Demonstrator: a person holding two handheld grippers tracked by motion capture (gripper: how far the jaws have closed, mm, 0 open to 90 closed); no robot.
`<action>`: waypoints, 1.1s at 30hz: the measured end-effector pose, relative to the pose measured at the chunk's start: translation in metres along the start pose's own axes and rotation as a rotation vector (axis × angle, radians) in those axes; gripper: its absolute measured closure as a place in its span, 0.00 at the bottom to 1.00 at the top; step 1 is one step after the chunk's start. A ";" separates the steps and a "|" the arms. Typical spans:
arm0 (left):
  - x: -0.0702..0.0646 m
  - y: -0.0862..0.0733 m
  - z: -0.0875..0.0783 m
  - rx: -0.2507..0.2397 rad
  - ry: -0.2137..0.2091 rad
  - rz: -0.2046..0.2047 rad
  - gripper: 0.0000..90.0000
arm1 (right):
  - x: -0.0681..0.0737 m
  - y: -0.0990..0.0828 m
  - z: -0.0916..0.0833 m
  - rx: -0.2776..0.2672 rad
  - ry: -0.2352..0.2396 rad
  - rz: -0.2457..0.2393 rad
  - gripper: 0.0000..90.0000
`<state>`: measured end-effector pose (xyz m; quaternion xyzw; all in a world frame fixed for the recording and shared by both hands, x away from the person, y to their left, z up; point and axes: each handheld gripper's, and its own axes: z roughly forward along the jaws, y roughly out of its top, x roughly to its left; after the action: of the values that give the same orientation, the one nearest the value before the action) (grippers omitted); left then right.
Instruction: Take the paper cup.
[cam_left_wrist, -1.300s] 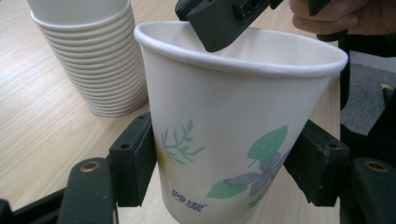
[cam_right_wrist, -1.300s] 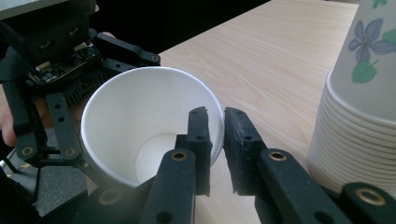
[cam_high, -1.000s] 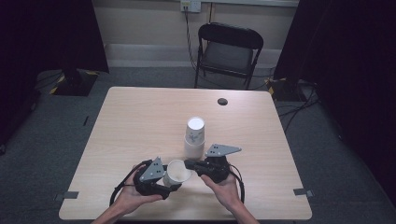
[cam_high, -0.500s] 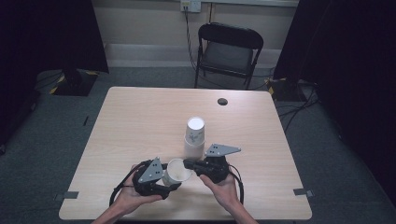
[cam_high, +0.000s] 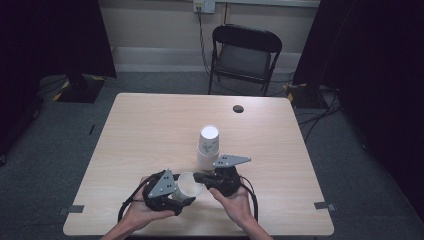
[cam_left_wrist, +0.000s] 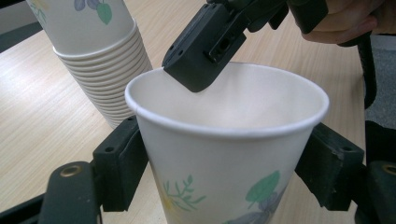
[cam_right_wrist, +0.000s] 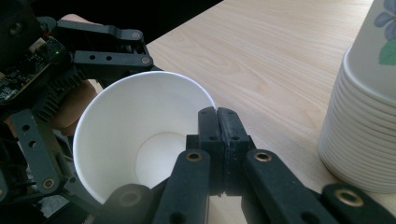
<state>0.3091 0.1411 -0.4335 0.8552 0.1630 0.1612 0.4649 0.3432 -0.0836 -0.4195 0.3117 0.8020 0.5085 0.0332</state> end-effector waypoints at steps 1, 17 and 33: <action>-0.001 0.000 0.000 0.003 0.002 -0.002 0.27 | 0.000 0.000 0.001 0.007 -0.002 -0.002 1.00; -0.001 0.002 0.000 0.000 0.006 0.001 0.27 | 0.002 -0.003 0.007 0.031 -0.006 -0.006 0.99; 0.002 0.005 -0.003 -0.041 -0.010 -0.045 0.33 | -0.001 -0.003 0.003 -0.005 -0.014 -0.013 0.93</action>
<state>0.3104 0.1413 -0.4274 0.8424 0.1767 0.1497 0.4865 0.3432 -0.0826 -0.4240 0.3098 0.8026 0.5079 0.0430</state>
